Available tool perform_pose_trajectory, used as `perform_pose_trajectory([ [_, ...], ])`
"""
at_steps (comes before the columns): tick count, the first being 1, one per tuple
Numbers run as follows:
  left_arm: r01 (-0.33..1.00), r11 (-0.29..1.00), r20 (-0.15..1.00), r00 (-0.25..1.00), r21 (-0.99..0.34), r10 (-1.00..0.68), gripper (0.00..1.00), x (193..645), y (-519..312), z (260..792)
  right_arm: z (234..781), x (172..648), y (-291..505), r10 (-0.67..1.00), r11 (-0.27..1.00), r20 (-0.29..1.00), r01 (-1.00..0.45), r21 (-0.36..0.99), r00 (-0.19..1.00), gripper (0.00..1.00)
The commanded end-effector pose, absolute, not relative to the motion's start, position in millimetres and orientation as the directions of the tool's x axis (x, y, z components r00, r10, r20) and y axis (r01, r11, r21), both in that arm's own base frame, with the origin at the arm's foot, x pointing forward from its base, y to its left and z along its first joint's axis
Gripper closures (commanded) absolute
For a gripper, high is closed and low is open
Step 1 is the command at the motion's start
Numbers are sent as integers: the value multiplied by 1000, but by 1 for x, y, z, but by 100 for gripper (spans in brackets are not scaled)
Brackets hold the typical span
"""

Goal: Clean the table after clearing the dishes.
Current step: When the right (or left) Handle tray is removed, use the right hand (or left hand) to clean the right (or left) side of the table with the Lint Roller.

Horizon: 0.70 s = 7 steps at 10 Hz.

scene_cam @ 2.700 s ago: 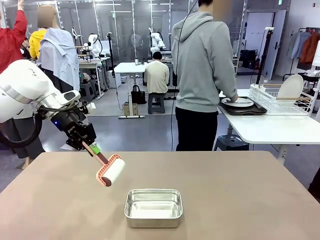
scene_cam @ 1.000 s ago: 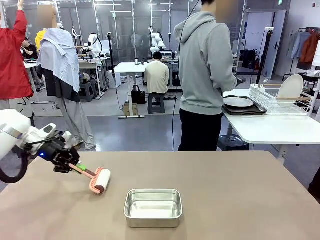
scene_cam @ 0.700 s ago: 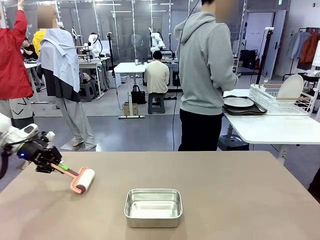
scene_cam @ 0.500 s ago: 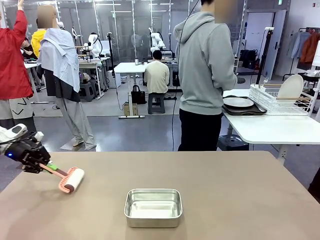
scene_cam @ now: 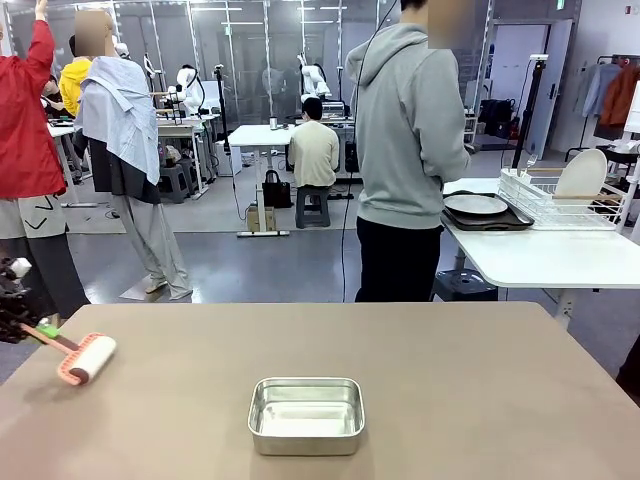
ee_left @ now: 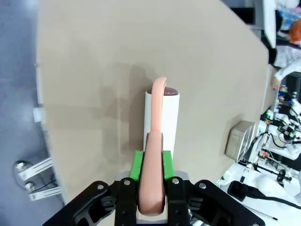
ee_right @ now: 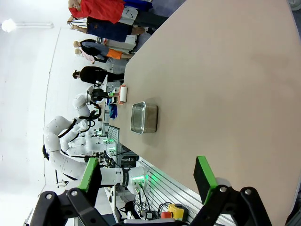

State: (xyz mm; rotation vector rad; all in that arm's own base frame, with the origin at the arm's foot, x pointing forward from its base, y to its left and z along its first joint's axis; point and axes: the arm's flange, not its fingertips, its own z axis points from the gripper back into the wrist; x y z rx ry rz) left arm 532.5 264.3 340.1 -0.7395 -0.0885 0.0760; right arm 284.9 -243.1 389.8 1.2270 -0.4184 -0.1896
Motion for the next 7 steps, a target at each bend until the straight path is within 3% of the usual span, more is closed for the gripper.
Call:
perform_pose_trajectory([
  [1,-80,881,78,988,-467,131,80,528,309,323,390,286,-241,-374,335,221,-91,938,901,0],
  [7,16,917,218,973,-398,77,80,469,320,444,390,286,-241,-374,335,221,-91,938,901,0],
])
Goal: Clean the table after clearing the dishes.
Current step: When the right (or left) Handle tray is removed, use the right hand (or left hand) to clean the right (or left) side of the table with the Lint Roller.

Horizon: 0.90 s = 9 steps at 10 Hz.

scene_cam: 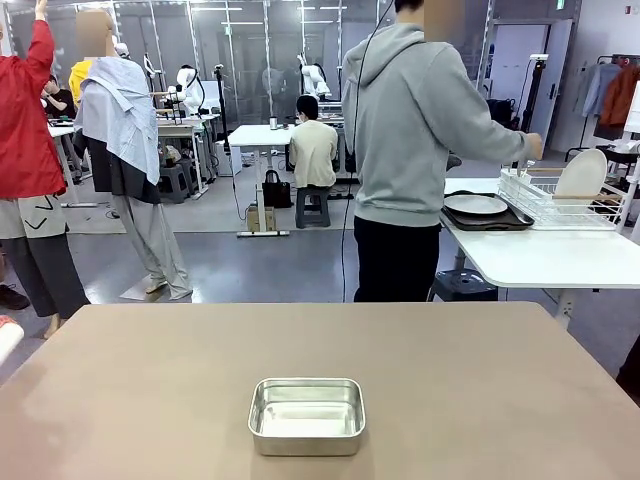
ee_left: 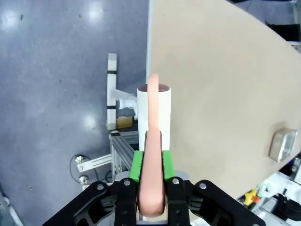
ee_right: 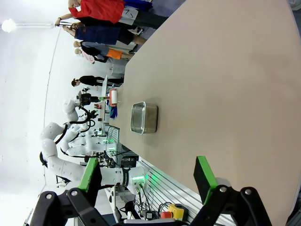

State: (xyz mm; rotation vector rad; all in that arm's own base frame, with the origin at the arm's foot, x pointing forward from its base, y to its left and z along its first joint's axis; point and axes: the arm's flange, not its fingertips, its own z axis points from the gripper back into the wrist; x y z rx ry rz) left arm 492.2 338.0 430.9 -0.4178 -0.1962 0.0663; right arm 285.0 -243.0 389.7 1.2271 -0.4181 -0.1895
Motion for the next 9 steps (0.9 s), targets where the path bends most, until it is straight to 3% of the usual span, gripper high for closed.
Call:
perform_pose_trajectory([
  [1,30,918,240,968,-395,72,80,457,316,464,390,286,-241,-374,335,221,-91,938,901,0],
  [3,39,917,277,958,-396,78,80,434,305,491,390,286,-241,-374,335,221,-91,938,901,0],
  [4,10,915,239,966,-404,95,80,468,322,476,390,286,-241,-374,335,221,-91,938,901,0],
  [9,10,915,239,966,-404,95,80,468,322,476,390,286,-241,-374,335,221,-91,938,901,0],
])
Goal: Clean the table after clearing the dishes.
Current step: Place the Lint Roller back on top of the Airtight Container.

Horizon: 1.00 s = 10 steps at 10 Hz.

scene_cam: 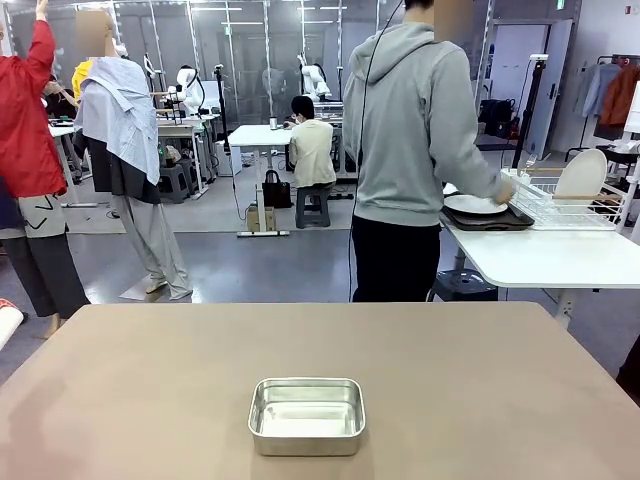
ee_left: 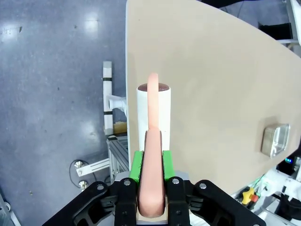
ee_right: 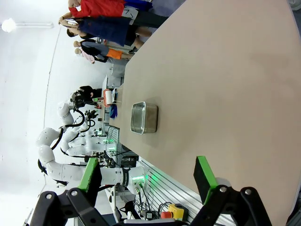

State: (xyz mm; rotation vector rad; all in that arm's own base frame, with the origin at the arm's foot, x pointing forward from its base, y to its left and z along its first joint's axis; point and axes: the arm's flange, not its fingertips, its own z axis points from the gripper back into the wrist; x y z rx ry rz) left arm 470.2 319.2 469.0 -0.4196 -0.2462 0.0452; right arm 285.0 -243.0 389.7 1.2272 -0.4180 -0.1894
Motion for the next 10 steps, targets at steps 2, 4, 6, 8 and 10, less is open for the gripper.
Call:
perform_pose_trajectory([
  [2,10,915,239,966,-404,95,80,468,322,476,390,286,-241,-374,335,221,-91,938,901,0],
  [4,9,915,233,968,-404,94,80,471,320,473,390,286,-241,-374,335,221,-91,938,901,0],
  [6,347,903,413,883,-252,-224,80,511,247,526,390,286,-241,-374,335,221,-91,938,901,0],
  [8,610,791,510,670,36,-540,80,515,148,615,390,286,-241,-374,335,221,-91,938,901,0],
  [10,773,591,463,446,232,-766,80,501,52,673,390,286,-241,-374,335,221,-91,938,901,0],
])
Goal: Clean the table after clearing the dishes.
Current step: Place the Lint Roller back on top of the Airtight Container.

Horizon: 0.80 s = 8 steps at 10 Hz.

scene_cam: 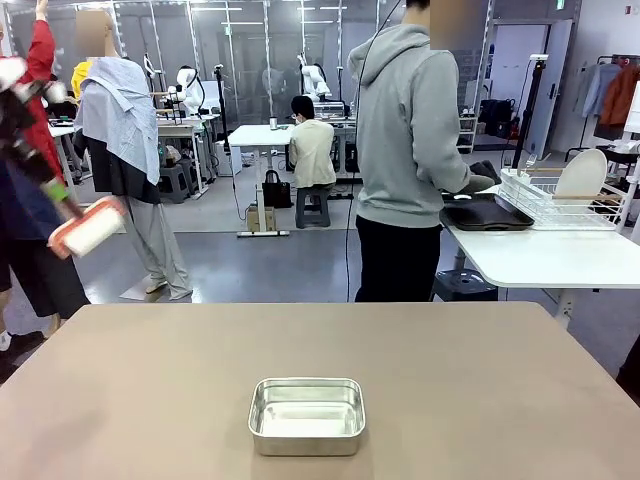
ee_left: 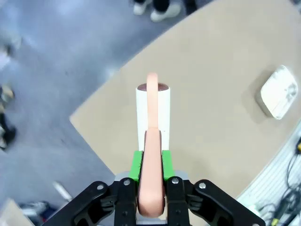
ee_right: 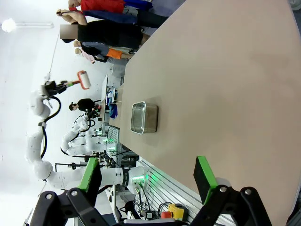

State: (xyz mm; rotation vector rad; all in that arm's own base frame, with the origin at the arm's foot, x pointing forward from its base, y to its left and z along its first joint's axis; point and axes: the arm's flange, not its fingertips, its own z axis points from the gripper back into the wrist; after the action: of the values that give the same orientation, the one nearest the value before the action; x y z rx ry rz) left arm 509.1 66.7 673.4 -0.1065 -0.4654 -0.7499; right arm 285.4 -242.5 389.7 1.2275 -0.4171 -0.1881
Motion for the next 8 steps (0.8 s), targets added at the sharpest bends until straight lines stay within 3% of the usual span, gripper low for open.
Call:
perform_pose_trajectory([
  [1,839,421,382,283,346,-880,80,486,-11,693,390,286,-241,-374,335,221,-91,938,901,0],
  [3,888,86,230,-23,451,-973,80,445,-134,698,390,286,-241,-374,335,221,-91,938,901,0],
  [4,890,-35,157,-118,454,-981,80,424,-173,685,390,286,-241,-374,335,221,-91,938,901,0],
  [6,883,-219,117,-290,415,-950,80,395,-225,660,390,286,-241,-374,335,221,-91,938,901,0],
  [8,890,-273,112,-334,366,-936,80,379,-249,652,390,286,-241,-374,335,221,-91,938,901,0],
])
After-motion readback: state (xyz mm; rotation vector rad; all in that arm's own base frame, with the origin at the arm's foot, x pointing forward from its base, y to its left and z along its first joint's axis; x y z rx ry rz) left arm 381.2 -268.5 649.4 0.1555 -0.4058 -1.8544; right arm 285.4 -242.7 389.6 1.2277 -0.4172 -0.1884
